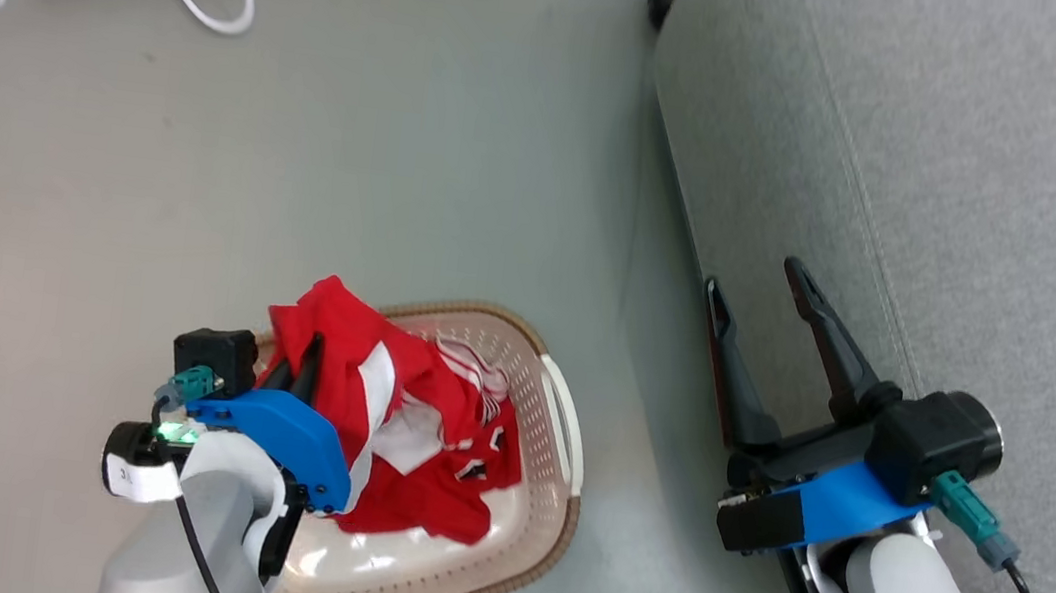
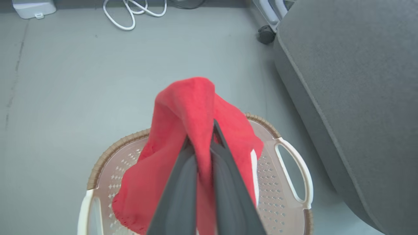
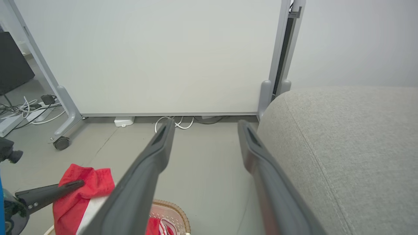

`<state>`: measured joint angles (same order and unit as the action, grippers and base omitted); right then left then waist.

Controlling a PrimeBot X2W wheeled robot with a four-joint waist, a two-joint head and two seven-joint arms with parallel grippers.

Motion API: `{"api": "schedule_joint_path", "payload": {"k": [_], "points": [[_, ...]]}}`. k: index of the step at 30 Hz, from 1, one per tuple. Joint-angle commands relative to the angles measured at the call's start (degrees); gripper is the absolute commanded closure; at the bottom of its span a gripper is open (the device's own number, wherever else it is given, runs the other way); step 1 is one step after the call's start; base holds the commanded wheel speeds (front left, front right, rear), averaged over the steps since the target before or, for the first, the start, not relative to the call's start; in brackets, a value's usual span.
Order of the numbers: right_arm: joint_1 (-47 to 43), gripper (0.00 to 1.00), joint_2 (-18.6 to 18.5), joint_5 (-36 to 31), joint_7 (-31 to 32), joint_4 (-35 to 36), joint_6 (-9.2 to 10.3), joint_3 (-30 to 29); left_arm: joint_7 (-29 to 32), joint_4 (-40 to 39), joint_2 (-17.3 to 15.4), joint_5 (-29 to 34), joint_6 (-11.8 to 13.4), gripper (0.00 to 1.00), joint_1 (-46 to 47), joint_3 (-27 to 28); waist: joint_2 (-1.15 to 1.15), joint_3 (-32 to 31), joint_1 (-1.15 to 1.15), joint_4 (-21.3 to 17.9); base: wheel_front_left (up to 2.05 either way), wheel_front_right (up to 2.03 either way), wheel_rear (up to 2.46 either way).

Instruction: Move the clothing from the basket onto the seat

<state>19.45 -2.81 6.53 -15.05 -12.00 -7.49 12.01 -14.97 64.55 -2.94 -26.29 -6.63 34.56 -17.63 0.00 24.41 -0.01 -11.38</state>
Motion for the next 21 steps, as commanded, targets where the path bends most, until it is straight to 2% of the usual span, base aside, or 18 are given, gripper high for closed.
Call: {"api": "schedule_joint_path", "payload": {"k": [1, 10, 21], "points": [[-1.0, 0.00, -0.1, -0.2, -0.2, -0.5, -0.01, -0.3, -0.2, -1.6, 0.1, -0.4, -0.3, 1.00, -1.1, -0.5, 0.00, -4.9, 0.01, 2.4, 0.00, 0.00, 0.00], [-4.8, 0.00, -0.1, -0.4, -0.2, -2.4, -0.01, -0.7, -0.3, -10.8, 0.1, -1.7, 0.8, 1.00, -5.4, -3.8, 0.00, -12.6, 0.01, 4.5, 0.00, 0.00, 0.00], [-9.0, 0.00, -0.1, 0.3, -0.2, -4.0, -0.01, -0.3, -0.3, -13.9, 0.0, -1.6, 0.2, 1.00, -4.2, -12.5, 0.00, -20.4, 0.01, 6.8, 0.00, 0.00, 0.00]]}}
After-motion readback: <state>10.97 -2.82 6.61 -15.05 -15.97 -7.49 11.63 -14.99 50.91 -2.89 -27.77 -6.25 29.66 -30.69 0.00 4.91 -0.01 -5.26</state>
